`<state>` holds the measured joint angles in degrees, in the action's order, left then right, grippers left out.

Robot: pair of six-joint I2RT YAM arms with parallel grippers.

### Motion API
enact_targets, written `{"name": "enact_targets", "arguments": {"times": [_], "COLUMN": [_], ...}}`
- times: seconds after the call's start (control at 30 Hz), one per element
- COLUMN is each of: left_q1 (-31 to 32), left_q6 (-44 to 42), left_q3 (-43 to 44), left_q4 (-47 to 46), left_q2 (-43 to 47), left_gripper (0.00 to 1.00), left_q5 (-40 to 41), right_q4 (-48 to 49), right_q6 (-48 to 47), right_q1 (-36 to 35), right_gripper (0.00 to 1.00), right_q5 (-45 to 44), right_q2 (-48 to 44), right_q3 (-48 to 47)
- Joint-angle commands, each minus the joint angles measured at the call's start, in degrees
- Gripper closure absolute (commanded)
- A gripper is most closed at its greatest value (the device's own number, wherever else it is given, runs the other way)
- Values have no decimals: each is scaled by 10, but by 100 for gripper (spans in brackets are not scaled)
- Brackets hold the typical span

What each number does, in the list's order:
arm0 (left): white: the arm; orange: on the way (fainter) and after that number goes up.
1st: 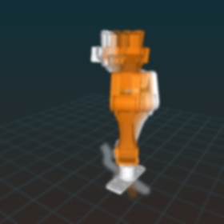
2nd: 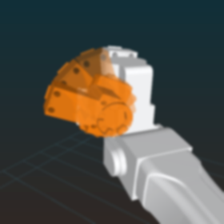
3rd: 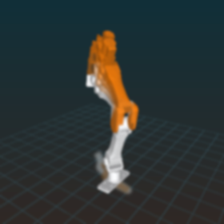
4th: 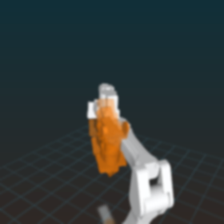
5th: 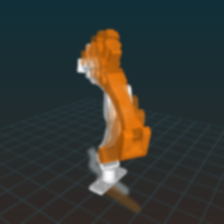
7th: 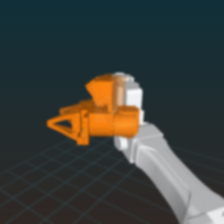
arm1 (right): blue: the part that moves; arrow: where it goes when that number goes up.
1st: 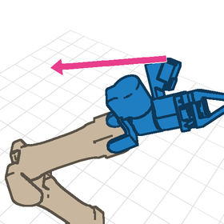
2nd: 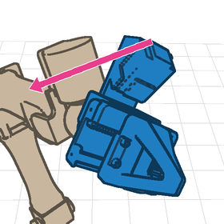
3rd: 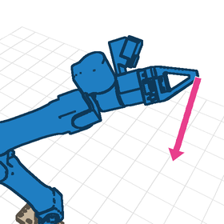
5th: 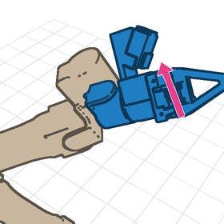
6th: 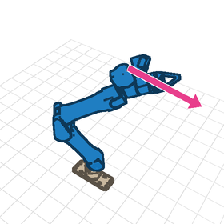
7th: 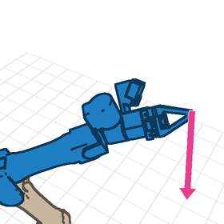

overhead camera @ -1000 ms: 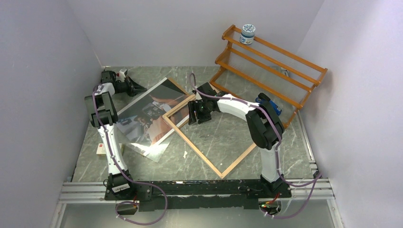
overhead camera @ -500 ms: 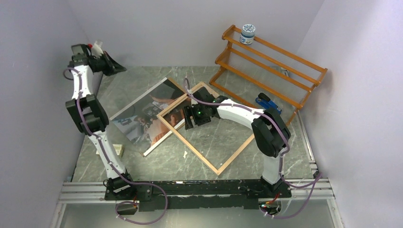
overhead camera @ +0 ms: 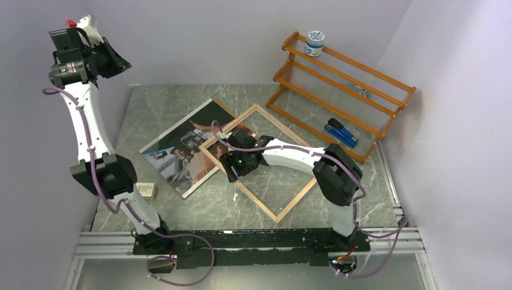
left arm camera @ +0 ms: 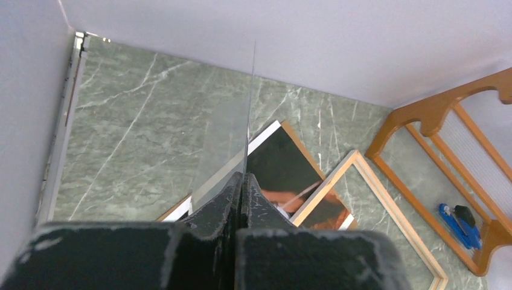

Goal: Put the photo into the frame
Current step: Pick up the photo frame item at the center of the board, then move the photo frame to the center of the board.

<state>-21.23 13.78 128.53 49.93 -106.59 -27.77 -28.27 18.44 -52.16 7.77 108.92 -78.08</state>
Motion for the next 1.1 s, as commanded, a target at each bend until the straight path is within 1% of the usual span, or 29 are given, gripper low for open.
{"name": "enact_targets", "arguments": {"times": [0.0,0.07,0.2,0.33,0.37,0.47,0.57,0.7,0.8,0.97,1.03,1.07], "left_q1": [1,1,1,1,1,1,1,1,1,1,1,1], "left_q6": [3,6,3,8,12,24,38,50,56,54,56,58], "left_q3": [-22,-43,-39,-44,-45,-40,-38,-43,-52,-52,-58,-60], "left_q4": [16,20,61,74,73,66,52,43,38,45,43,43], "left_q2": [90,121,158,194,202,221,234,242,248,250,253,254], "left_gripper": [97,97,97,97,98,97,97,98,98,97,97,98], "left_q5": [18,6,1,17,21,32,48,69,71,71,66,62], "right_q4": [-47,-66,-85,-78,-77,-66,-62,-77,-81,-70,-52,-44], "right_q6": [7,10,27,46,53,82,135,201,256,326,332,332], "right_q1": [-21,-29,-38,-42,-43,-44,-43,-43,-42,-42,-43,-43], "right_gripper": [34,37,42,59,62,65,69,70,70,67,63,58], "right_q5": [-50,-64,-65,-47,-42,-11,8,8,5,19,29,32], "right_q2": [26,40,65,87,90,102,123,165,189,213,210,207], "right_q3": [-27,-40,-66,-88,-96,-130,-188,-295,-346,-373,-367,-362]}}
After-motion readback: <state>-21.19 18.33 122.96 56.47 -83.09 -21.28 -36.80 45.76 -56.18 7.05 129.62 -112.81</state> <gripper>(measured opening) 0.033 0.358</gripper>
